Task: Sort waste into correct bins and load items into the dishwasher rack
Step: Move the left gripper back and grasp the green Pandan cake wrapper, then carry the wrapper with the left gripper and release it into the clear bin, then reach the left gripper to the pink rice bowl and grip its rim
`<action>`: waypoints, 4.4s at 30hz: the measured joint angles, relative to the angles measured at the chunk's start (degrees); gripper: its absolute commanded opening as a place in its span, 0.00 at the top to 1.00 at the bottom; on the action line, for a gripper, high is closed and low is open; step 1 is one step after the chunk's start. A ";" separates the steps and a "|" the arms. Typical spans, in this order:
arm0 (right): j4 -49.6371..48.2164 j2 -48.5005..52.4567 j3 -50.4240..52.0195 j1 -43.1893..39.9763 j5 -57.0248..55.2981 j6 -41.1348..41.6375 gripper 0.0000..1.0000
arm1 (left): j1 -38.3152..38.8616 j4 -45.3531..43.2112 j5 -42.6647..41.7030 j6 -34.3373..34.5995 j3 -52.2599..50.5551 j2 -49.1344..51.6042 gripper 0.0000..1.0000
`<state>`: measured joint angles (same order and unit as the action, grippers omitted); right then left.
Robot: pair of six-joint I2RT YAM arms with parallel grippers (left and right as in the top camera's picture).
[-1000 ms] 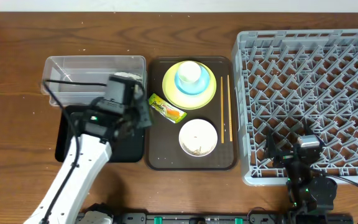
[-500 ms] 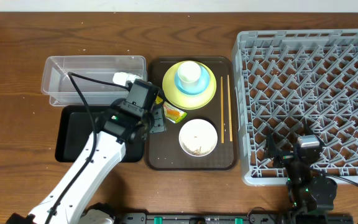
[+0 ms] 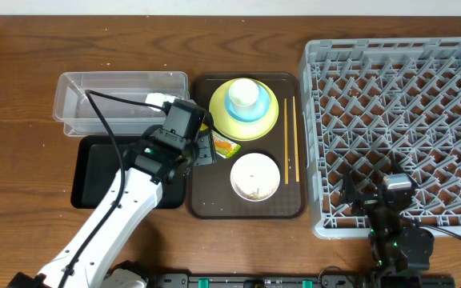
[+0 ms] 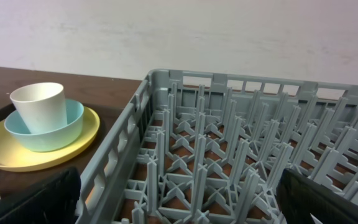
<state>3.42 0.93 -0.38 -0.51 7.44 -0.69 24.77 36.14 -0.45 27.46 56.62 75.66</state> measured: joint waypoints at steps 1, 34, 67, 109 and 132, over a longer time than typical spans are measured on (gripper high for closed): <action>0.00 0.00 0.00 0.00 0.00 0.00 0.01 | 0.00 -0.39 0.02 0.28 0.00 0.00 0.37; 0.00 0.04 0.00 0.00 0.00 0.00 0.01 | 2.80 -13.79 -0.68 19.10 -0.02 20.55 0.50; 0.00 0.04 0.00 0.00 0.00 0.00 0.01 | 3.91 -15.98 -0.70 20.35 -0.02 26.27 0.94; 0.00 0.04 0.00 0.00 0.00 0.00 0.01 | -23.82 -25.16 5.60 15.98 -0.13 8.31 0.48; 0.00 0.09 0.00 0.00 -0.02 0.00 0.01 | -0.85 7.26 -14.12 6.58 -0.15 -7.58 0.88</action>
<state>3.42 1.02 -0.38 -0.51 7.42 -0.69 23.92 43.40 -14.57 34.04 56.47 68.07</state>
